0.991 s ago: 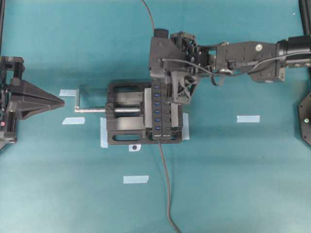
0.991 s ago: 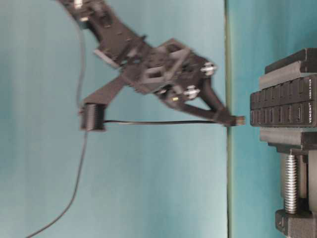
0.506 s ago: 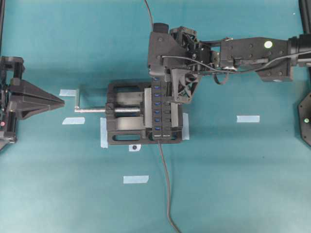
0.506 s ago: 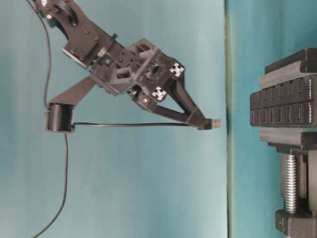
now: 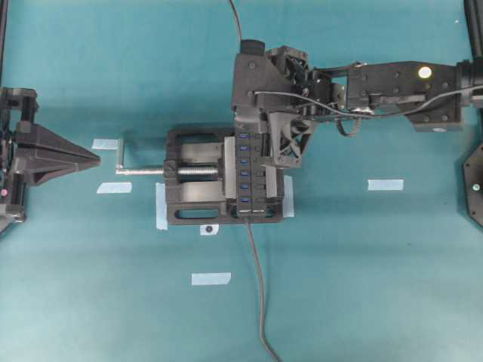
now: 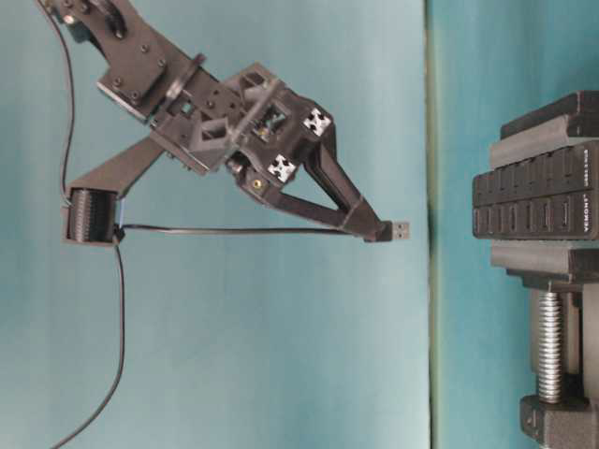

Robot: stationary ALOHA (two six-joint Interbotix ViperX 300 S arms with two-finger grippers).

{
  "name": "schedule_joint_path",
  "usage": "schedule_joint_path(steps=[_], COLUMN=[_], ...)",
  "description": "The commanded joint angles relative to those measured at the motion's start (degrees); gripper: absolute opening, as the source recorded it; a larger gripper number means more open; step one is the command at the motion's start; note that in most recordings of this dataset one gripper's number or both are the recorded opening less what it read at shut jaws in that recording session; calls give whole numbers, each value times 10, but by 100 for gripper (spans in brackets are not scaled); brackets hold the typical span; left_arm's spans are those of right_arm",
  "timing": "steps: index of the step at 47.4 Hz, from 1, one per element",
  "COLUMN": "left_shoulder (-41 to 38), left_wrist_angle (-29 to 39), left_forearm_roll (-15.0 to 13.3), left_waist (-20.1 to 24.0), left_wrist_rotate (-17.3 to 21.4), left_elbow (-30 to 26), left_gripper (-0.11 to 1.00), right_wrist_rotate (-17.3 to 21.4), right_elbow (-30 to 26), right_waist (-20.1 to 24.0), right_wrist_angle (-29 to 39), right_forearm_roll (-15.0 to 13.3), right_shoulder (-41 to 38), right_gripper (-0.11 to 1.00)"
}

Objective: Insert the USB into the center port of the fixed hub
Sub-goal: 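Lift the plug and carry it toward the hub's center port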

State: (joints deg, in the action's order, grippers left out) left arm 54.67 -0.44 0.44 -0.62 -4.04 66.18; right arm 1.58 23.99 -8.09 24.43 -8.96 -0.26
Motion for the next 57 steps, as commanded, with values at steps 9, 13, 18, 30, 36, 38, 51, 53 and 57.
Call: schedule_joint_path(steps=[9,13,18,30,36,38,51,53,57], left_shoulder=[-3,-3,-3,-3,-3,-3,-3,-3,-3], left_wrist_angle=[-3,-3,-4,-4,-4,-4,-3,-4,-3], left_forearm_roll=[1,0,1,1,0,0,1,0,0], left_waist=[1,1,1,1,0,1,1,1,0], left_wrist_rotate=[0,0,0,0,0,0,-1,-1,-1], left_elbow=[-14,-13,-13,-14,-14,-14,-13,-13,-12], left_gripper=[0,0,0,0,0,0,0,0,0], right_wrist_rotate=[4,4,4,4,8,11,44,48,52], right_elbow=[-16,-17,-16,-9,-7,-5,35,39,44], right_waist=[14,18,20,25,26,26,33,34,36], right_wrist_angle=[4,4,4,4,4,3,-40,-49,-62], right_forearm_roll=[3,5,9,16,19,20,20,20,20], right_shoulder=[28,29,28,28,27,26,13,13,11], right_gripper=[9,9,9,9,9,9,9,9,9])
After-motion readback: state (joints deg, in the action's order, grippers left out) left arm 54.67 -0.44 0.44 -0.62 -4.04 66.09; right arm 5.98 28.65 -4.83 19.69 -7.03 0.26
